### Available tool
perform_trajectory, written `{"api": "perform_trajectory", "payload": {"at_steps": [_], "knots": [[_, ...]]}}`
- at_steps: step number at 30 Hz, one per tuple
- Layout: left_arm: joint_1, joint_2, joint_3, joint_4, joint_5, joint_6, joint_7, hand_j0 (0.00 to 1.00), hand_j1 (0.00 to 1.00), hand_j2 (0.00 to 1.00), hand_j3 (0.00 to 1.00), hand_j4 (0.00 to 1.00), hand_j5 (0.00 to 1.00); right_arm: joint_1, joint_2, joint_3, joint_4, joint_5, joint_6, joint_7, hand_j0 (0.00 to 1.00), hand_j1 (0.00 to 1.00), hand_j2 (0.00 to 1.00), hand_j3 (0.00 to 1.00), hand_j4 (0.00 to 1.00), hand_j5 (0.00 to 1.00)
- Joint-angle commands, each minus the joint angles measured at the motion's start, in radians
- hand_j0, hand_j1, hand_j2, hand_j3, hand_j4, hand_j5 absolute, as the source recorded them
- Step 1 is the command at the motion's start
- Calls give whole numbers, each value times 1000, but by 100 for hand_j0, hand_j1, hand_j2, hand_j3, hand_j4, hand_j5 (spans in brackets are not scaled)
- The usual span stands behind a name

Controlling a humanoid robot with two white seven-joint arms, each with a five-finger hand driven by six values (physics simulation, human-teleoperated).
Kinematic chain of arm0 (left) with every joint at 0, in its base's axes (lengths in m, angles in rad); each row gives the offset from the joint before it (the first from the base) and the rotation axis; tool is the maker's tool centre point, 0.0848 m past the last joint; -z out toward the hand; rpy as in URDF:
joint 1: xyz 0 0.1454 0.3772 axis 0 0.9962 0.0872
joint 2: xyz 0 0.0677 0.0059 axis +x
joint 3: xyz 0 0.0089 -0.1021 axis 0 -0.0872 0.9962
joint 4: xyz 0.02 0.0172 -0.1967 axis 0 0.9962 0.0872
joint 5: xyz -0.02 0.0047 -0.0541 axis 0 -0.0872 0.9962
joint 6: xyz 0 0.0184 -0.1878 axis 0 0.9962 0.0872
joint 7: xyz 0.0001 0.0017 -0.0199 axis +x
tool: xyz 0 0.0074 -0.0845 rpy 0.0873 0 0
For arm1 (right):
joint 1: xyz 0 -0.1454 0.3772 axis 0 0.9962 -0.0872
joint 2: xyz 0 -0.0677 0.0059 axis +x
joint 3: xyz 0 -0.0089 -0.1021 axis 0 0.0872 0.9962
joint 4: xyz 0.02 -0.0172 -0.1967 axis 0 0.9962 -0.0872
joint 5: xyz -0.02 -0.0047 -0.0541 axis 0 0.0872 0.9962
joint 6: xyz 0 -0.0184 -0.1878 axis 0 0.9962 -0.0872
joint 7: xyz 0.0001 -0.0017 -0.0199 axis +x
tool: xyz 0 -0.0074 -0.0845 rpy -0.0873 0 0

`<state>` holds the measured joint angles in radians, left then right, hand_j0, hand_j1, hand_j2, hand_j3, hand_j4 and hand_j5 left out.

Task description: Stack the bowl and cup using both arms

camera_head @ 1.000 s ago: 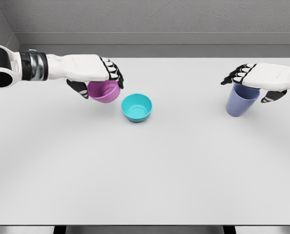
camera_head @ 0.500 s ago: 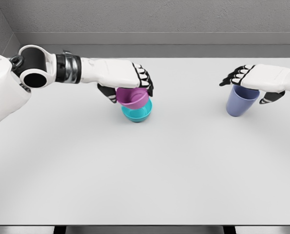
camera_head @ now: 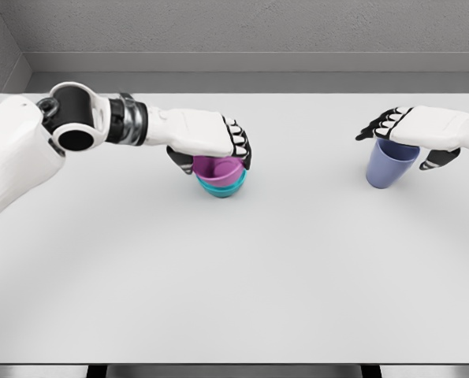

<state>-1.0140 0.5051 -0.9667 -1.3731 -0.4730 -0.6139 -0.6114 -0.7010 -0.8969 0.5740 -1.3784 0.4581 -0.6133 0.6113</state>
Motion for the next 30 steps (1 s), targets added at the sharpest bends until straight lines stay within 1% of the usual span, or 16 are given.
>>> {"api": "perform_trajectory", "payload": {"at_steps": [1,10,13,15,19,22,25,30], "knots": [[0,0,-12,0,-9,3,1,62,62,62,62,62,62,-2,4,13,7,-4,2,0,100,100,100,100,100,100],[-3,-7,-12,2,-12,3,1,62,62,62,62,62,62,0,16,17,21,-3,2,0,100,100,100,100,100,100],[-5,-8,-12,3,-32,3,1,62,62,62,62,62,62,0,18,17,27,1,2,0,100,100,100,100,100,100],[-3,-17,-12,3,-52,3,1,62,62,62,62,62,62,0,30,17,33,27,2,0,100,100,100,100,100,100],[-5,-22,-12,20,-56,3,1,62,62,62,62,62,62,-2,35,17,41,27,2,0,100,100,100,100,100,100],[-11,-48,-12,68,-59,3,1,62,62,62,62,62,62,0,38,17,48,28,2,0,100,100,100,100,100,100],[-20,-48,-10,68,-59,3,1,62,62,62,62,62,62,0,38,17,48,28,2,0,100,100,100,100,100,100],[-18,-48,-12,68,-59,3,1,63,63,63,63,63,63,-2,39,17,55,28,2,0,100,100,100,100,100,100]]}}
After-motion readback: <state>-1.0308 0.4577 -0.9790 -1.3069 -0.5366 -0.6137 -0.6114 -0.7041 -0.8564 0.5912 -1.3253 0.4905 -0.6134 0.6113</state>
